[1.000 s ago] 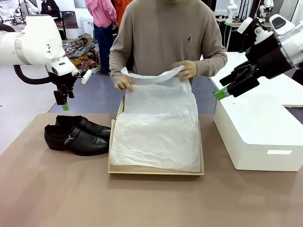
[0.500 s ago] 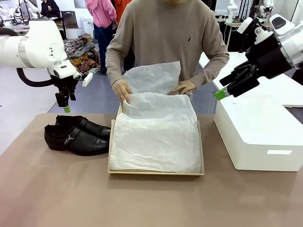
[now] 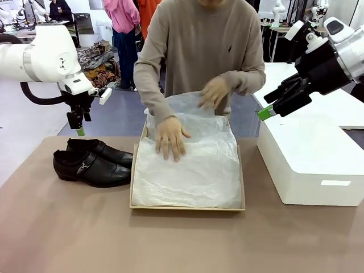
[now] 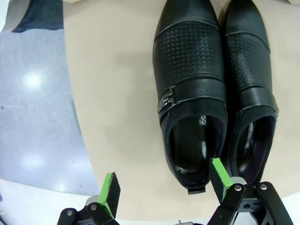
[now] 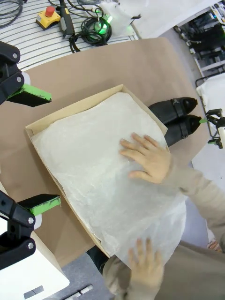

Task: Pack the shoes into the box.
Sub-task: Place one shoe of the Shoes into the Shoes Box.

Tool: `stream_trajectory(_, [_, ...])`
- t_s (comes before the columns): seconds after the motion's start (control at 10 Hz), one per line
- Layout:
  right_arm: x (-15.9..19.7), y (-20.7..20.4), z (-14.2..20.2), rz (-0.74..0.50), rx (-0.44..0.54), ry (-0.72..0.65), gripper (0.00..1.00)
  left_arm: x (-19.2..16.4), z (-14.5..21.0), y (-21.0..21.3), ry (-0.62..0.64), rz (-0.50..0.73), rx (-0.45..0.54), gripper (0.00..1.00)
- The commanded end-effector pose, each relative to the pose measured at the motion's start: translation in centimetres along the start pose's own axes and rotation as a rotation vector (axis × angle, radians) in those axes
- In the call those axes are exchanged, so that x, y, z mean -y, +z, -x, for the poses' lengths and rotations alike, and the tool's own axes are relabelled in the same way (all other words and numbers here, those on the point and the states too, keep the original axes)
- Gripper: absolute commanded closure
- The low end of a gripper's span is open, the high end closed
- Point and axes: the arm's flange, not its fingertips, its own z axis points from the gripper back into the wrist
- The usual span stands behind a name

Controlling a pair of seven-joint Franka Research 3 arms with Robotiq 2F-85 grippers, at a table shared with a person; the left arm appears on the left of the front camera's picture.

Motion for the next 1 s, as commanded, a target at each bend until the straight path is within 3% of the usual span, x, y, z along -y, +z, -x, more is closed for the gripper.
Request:
stream_trajectory(0.0, [0.4, -0.1, 0.0, -0.016, 0.026, 0.022, 0.0, -1.1, 0.1, -0.7, -0.005, 0.007, -0.015, 0.0])
stream_trajectory(0.9, [0.4, -0.1, 0.0, -0.016, 0.026, 0.022, 0.0, -3.0, 0.6, -4.1, -0.034, 0.128, -0.006, 0.0])
